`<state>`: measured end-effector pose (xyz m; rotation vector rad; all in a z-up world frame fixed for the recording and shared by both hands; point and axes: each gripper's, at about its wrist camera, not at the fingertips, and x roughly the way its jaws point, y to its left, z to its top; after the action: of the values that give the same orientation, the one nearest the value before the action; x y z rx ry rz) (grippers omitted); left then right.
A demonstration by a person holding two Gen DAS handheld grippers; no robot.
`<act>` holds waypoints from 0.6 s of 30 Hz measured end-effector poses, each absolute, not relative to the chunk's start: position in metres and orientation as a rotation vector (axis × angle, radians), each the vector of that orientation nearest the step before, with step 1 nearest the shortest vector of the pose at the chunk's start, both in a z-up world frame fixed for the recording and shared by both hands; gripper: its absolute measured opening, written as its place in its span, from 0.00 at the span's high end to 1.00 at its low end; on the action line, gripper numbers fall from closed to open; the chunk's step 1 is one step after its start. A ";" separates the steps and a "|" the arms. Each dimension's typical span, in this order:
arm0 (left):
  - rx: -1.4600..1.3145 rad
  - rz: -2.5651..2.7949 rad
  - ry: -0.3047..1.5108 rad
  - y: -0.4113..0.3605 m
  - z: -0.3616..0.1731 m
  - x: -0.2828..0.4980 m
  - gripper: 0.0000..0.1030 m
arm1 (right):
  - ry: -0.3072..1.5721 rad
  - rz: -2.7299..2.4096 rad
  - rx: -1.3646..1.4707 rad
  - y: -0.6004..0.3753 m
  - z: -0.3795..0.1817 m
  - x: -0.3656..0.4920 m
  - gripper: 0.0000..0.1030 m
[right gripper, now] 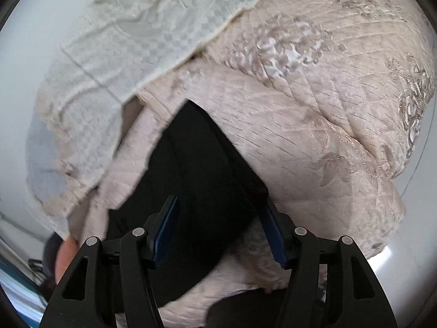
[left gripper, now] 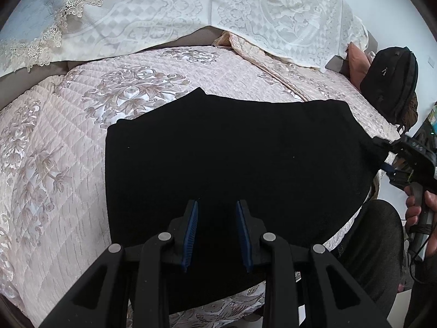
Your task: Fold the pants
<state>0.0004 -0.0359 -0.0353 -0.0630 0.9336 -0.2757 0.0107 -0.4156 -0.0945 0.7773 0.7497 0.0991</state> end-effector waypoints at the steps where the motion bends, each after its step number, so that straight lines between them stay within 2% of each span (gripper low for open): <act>1: -0.065 -0.275 0.934 -0.035 -0.035 0.000 0.70 | 0.721 0.115 0.784 -0.414 -0.091 0.008 0.41; 6: -0.067 -0.281 0.941 -0.036 -0.036 0.002 0.70 | 0.796 0.081 0.829 -0.416 -0.107 0.025 0.41; 10: -0.076 -0.284 0.928 -0.034 -0.033 0.001 0.70 | 0.784 0.047 0.838 -0.415 -0.102 0.025 0.42; 13: -0.081 -0.277 0.934 -0.031 -0.034 0.000 0.70 | 0.766 0.069 0.846 -0.408 -0.101 0.020 0.63; 16: -0.089 -0.271 0.935 -0.028 -0.035 0.000 0.70 | 0.766 0.059 0.842 -0.409 -0.104 0.028 0.64; 18: -0.097 -0.267 0.935 -0.026 -0.036 0.000 0.70 | 0.781 0.062 0.875 -0.413 -0.107 0.034 0.70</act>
<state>-0.0004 -0.0259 -0.0356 -0.0971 0.9352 -0.2668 0.0341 -0.4126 -0.1073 0.8745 0.7807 0.0624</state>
